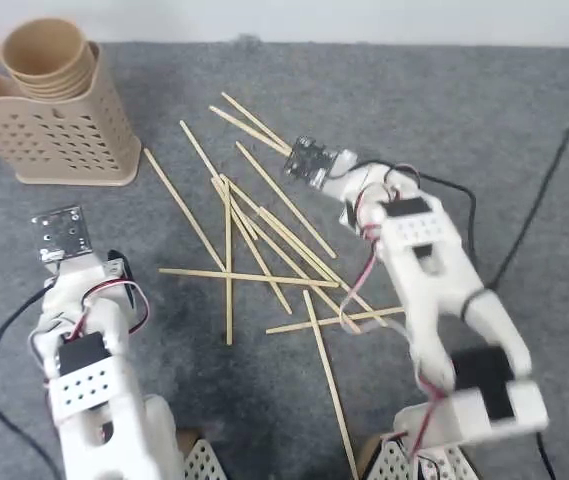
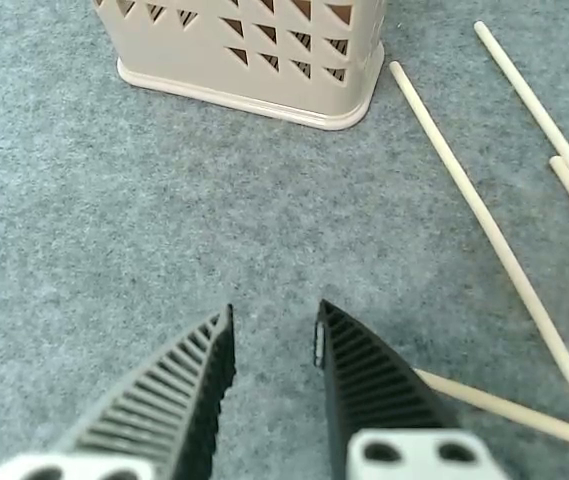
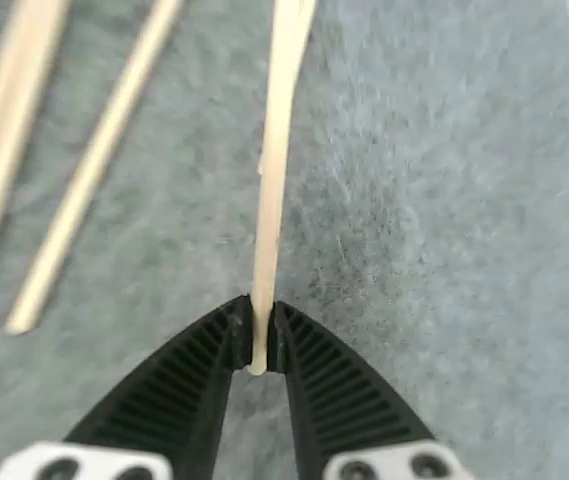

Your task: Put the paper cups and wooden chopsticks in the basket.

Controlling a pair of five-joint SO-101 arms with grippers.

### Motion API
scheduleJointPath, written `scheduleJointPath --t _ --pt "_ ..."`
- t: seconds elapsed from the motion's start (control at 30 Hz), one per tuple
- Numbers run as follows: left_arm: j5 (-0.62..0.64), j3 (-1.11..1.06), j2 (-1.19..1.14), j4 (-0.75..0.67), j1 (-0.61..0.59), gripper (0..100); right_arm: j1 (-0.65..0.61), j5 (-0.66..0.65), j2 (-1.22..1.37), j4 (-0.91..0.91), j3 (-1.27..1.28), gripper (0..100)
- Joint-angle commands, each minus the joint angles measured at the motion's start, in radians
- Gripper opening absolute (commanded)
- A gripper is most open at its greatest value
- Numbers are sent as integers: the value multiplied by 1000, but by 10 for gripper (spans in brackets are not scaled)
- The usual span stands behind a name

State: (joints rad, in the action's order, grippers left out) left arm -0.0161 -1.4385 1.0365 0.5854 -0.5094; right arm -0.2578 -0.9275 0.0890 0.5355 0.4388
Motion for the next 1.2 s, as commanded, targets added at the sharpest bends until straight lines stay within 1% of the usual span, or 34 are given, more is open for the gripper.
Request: scheduleJointPath --t 0.0,0.13,0.27,0.4,0.5,0.7,0.87,1.03,1.17 --pt "-8 8 21 -8 -9 123 54 11 194 41 -265 7" --pt "-8 8 21 -9 -9 123 87 12 403 160 -522 7" --pt "-8 8 21 -9 -9 123 99 5 559 315 -756 7" --pt "-8 8 21 -9 -9 123 97 -31 670 507 -945 7" --pt "-8 8 21 -9 -9 123 96 -44 720 631 -1039 7" --pt "-8 8 21 -9 -9 123 88 -46 727 753 -1066 7" --pt "-8 8 21 -9 -9 123 33 -66 668 869 -1062 7" --pt "-8 8 21 -9 -9 123 -24 -66 598 880 -994 7" --pt "-8 10 21 -9 -9 123 -81 -71 499 823 -807 7"
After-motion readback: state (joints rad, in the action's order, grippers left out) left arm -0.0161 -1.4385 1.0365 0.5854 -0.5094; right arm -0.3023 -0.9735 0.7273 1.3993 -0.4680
